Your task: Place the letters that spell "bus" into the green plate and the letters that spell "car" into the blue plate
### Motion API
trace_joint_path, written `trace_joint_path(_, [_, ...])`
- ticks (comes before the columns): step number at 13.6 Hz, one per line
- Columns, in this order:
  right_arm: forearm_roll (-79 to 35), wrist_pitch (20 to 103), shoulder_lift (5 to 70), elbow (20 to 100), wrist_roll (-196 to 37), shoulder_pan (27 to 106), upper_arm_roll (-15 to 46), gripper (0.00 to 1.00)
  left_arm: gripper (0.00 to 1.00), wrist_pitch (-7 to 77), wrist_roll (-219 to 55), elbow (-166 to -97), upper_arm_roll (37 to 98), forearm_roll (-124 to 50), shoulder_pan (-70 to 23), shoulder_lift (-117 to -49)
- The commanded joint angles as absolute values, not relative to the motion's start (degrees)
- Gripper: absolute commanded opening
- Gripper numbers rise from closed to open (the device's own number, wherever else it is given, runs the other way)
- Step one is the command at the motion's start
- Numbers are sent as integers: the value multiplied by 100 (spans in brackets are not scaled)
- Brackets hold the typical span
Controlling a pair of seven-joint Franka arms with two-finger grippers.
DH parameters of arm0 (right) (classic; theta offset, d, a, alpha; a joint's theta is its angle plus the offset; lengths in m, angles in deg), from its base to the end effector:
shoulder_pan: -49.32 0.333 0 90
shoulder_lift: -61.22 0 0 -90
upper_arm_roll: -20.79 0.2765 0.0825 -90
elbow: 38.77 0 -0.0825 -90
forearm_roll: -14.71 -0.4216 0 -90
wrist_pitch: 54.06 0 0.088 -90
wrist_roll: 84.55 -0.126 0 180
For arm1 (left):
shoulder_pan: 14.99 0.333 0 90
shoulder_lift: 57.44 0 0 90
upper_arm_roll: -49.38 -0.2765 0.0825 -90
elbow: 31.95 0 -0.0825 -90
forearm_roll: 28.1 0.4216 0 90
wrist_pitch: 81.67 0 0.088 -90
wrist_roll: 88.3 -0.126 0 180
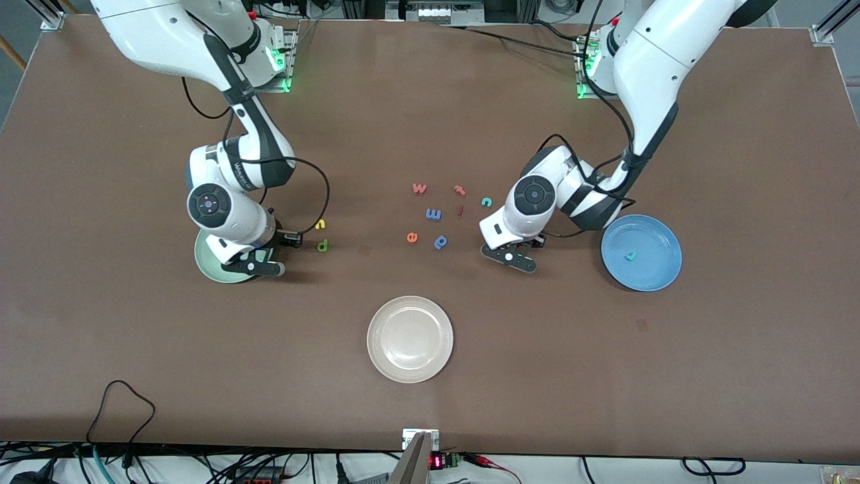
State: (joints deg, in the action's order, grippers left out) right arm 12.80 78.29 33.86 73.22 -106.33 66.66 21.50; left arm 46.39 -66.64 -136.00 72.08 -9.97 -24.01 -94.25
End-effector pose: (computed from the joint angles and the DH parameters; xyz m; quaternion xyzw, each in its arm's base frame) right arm 0.5792 0.1902 0.1388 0.9970 -0.0449 -0.0623 0.0072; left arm 0.5417 -0.3244 0.1157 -0.9826 0.1687 0.0713 0.0319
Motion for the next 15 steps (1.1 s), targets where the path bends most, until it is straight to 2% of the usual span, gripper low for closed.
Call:
trace_joint_path(1, [989,7805,3249,7040,-10871,6873,2123,50,8,3334,-7113,-13435,7231,-832,-1906,-8795])
trace_joint_path(2, [918,7804,3178,6935,-10915,6935,2123,50,8,2989,-7542,-13374,7214,-832,-1625,-8777])
trace_joint_path(5, [891,7831,2897,6688,-11082,7024,2123,52,9,2968,-8466,-13556,7214,-823,-667,-8803])
trace_joint_path(7, [891,7848,2791,6600,-11118,7076,2123,53,9,3370,-8618,-13960,7293,-815,-121,-8776])
trace_joint_path(8, [856,7848,2739,6556,-11127,7077,2123,55,13,3616,-8627,-14136,7284,-806,-84,-8768])
trace_joint_path(9, [813,7857,2695,6538,-11127,7077,2123,56,37,3723,-8628,-14216,7293,-806,12,-8776])
trace_joint_path(10, [760,7935,2659,6538,-11127,7077,2131,57,95,3716,-8532,-14225,7302,-806,13,-8776])
trace_joint_path(11, [751,7971,2633,6538,-11127,7129,2131,58,100,3646,-8531,-14217,7354,-806,-5,-8733])
trace_joint_path(12, [751,7971,2633,6538,-11118,7155,2123,58,100,3419,-8531,-14164,7546,-815,-5,-8637])
trace_joint_path(15, [759,7954,2615,6538,-11030,7164,2123,58,100,3039,-7894,-14138,8598,-920,4,-8434])
